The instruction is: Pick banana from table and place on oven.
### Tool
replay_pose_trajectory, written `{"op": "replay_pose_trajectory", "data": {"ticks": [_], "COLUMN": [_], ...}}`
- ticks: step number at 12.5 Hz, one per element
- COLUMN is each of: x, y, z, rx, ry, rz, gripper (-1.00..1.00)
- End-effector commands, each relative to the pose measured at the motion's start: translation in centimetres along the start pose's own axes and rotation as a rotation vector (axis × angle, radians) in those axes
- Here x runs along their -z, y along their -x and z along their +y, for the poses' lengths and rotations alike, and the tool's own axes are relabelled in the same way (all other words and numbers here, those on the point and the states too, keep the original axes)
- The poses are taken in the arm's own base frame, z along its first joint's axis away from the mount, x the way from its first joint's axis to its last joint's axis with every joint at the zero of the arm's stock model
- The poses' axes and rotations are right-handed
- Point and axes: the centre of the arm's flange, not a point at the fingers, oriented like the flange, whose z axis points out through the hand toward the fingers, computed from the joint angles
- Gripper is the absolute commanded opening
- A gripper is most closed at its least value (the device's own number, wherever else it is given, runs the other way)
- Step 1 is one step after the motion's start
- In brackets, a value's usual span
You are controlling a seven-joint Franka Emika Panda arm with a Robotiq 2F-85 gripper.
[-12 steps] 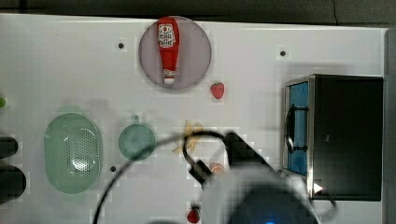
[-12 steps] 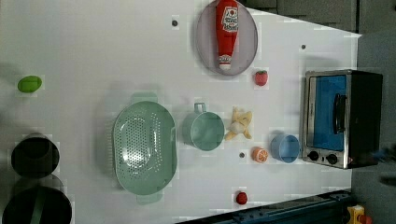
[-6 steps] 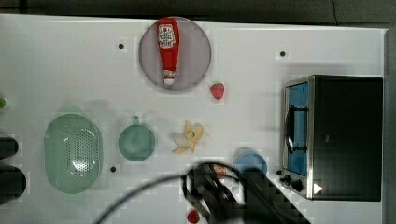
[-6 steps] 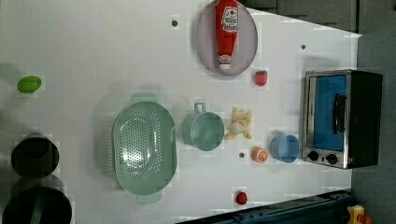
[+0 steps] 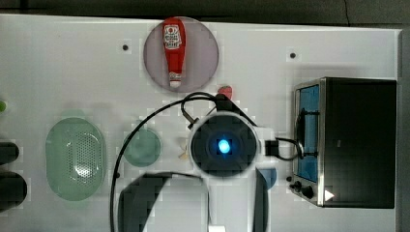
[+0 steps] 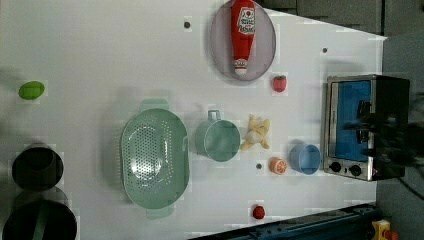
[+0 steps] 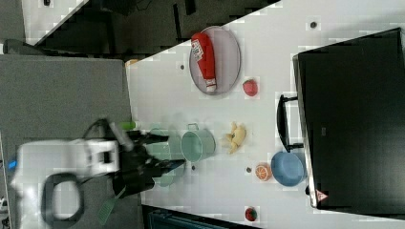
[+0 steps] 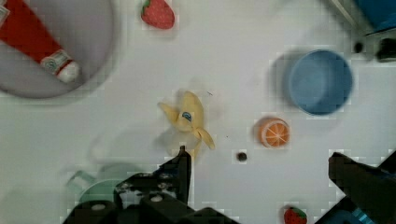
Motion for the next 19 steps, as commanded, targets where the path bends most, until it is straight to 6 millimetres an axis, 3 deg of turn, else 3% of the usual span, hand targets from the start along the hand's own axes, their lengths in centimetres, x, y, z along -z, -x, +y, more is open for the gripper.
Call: {"op": "replay_pose_trajectory", "data": {"ticks": [1,5,10,15,18,19], "x": [-3.2,-11.6,-20.3,-26.0,-28.0,-28.5], "y": [-0.2,-1.3,-0.6,0.6,1.2,1.3], "z": [-0.5,-2.7,-5.1,-5.8,-6.3,-6.3], "rx": [-0.029,-0.014,0.019,-0.103,-0.096,-0.096], "ry": [-0.023,-0.010,-0.023,-0.007,-0.011,-0.009], "rz": [0.004,-0.016,-0.017,-0.044,-0.050,-0.053], "gripper": [1.00,1.00,1.00,1.00,1.00,0.92]}}
